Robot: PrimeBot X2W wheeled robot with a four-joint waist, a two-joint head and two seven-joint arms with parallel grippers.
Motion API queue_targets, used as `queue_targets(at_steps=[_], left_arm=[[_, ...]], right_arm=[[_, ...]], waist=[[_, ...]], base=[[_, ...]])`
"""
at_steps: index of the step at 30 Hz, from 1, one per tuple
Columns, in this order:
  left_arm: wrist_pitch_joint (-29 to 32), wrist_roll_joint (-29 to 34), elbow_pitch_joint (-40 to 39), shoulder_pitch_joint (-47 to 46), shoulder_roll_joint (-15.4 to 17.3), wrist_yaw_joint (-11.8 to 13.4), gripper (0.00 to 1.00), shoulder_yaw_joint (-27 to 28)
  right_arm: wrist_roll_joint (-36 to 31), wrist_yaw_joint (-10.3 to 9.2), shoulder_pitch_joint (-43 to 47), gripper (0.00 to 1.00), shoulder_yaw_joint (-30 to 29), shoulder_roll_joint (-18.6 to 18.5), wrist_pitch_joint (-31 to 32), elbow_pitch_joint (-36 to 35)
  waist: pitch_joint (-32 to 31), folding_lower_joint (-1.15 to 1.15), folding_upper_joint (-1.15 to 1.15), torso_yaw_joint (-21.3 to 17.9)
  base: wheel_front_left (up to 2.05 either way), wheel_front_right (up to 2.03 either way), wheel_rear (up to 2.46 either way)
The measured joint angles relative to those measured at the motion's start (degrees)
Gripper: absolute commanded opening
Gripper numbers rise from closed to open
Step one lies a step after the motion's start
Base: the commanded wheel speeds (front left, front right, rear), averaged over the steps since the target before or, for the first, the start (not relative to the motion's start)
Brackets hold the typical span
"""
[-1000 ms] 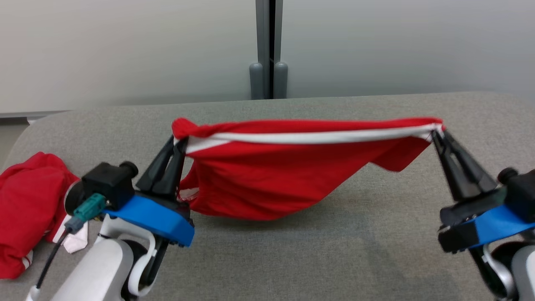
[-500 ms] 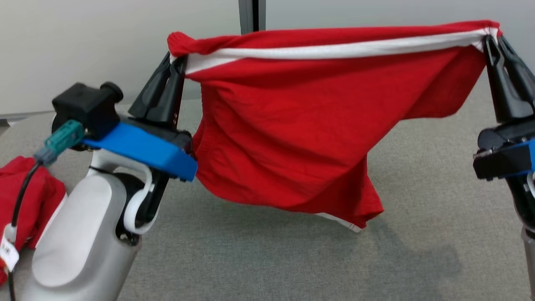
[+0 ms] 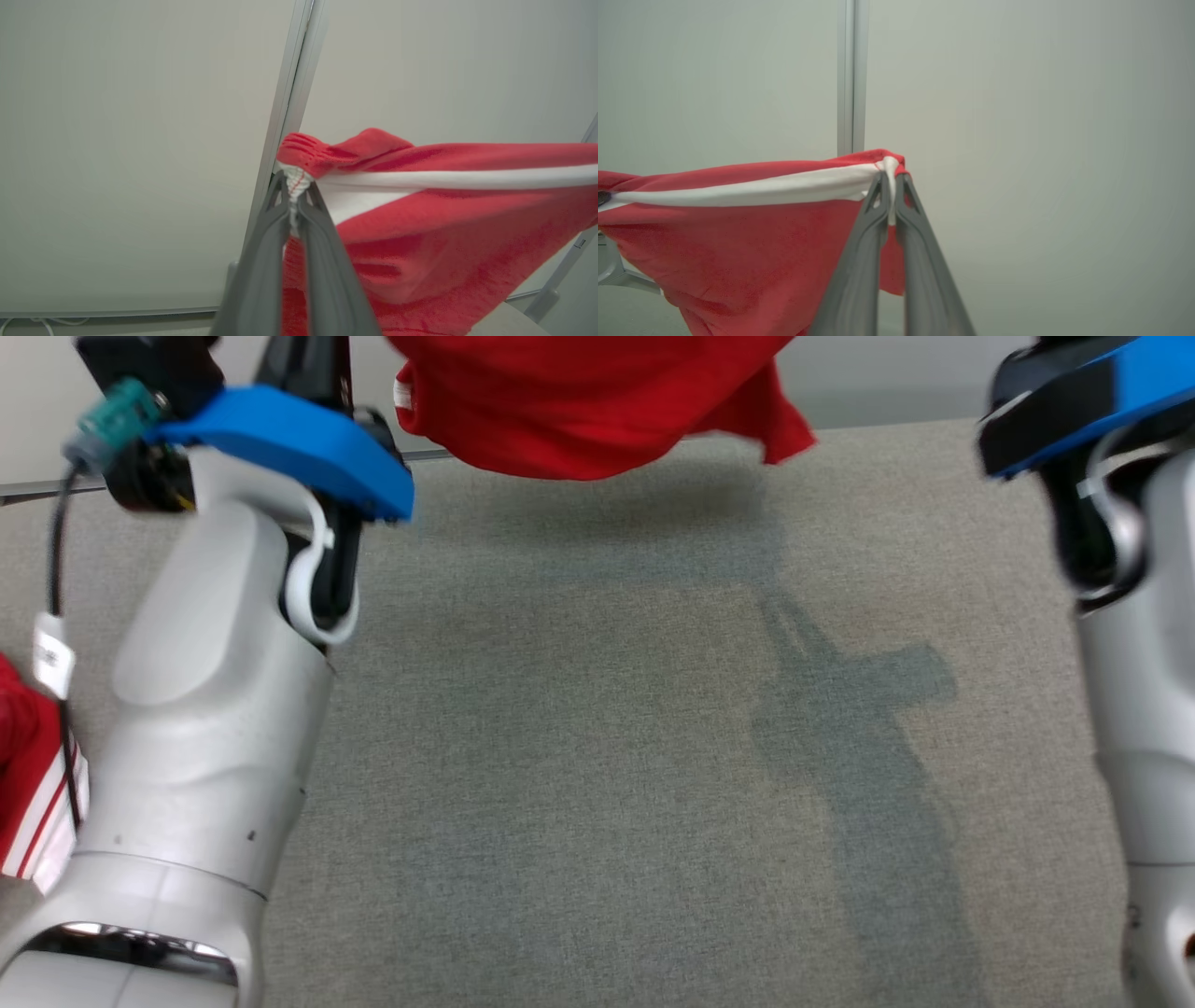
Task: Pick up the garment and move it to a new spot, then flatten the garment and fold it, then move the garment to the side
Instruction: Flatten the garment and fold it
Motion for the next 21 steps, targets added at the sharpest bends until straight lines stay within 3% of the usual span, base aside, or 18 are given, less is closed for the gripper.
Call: queue_targets(at_steps=[6,10,14,16,21], left_arm=[[-0.9,-2.3,14.8,4.9,-3.2,-1.4,0.0,1.6],[-0.9,-2.5,20.0,10.0,-4.4,-2.3,0.0,0.0],[-1.0,-2.3,18.7,14.6,-4.7,-2.8,0.0,-0.6],[-1.0,-1.4,14.9,21.4,-4.9,-3.0,0.0,-0.9],[-1.0,2.0,4.3,32.5,-5.0,-3.1,0.0,-0.9]], right_arm=[[3.3,-0.01,4.1,0.0,6.3,4.0,-4.5,16.5],[6.5,-0.03,9.5,0.0,10.7,5.5,-6.5,24.2],[9.2,-0.07,14.1,0.0,12.8,5.7,-8.1,26.9],[11.8,-0.07,20.0,0.0,14.3,5.4,-9.3,26.7],[13.5,-0.07,31.1,0.0,13.7,1.9,-9.8,20.2]], waist=[[0.3,-0.01,0.0,-0.3],[0.7,-0.01,0.01,-0.2],[0.1,0.0,0.0,0.2],[-1.7,-0.02,0.0,0.9],[-5.4,-0.02,0.0,1.6]], base=[[0.0,0.0,0.0],[0.0,0.0,0.0],[0.0,0.0,0.0],[0.0,0.0,0.0],[0.0,0.0,0.0]])
